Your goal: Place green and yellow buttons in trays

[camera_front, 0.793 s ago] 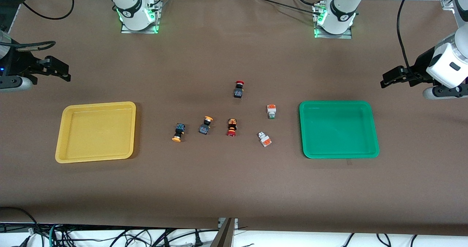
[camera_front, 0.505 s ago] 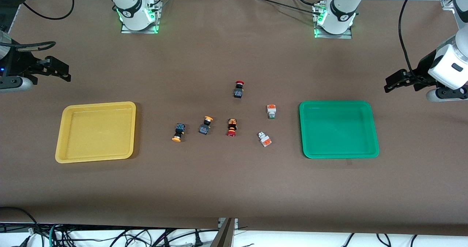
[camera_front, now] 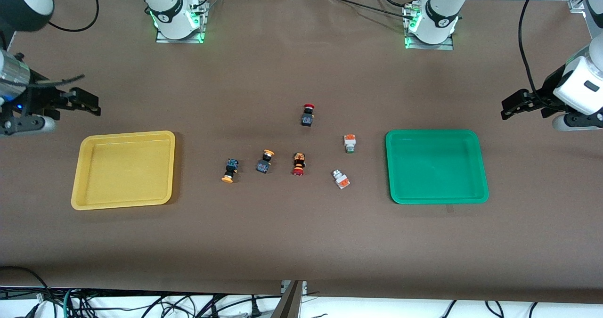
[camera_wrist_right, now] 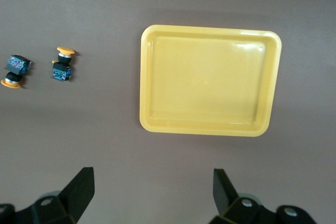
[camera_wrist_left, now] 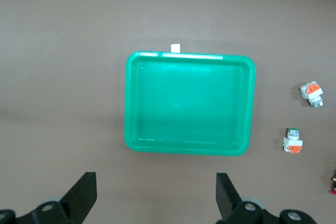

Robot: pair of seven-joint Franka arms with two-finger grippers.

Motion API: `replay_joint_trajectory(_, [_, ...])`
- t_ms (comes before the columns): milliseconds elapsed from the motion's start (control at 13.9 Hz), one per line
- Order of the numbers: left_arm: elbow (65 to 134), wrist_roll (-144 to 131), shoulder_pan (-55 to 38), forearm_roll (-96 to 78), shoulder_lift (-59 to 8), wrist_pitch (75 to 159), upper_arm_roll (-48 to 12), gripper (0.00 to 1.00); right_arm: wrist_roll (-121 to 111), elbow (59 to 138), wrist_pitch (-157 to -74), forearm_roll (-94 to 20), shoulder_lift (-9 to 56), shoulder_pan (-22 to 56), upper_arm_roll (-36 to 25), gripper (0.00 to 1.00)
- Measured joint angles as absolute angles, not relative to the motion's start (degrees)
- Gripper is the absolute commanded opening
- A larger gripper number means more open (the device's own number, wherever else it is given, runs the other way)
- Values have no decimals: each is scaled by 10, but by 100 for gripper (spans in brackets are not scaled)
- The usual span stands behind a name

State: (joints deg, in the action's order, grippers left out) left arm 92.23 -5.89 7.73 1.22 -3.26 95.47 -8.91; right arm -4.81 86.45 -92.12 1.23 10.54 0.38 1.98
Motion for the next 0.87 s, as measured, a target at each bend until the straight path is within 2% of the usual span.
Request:
replay_joint_trajectory(288, [905, -59, 77, 13, -45, 955, -89, 100, -35, 867, -967, 8, 151, 17, 22, 100])
replay_joint_trajectory(865, [897, -59, 75, 13, -66, 955, -91, 100, 235, 899, -1107, -1, 270, 125, 25, 100])
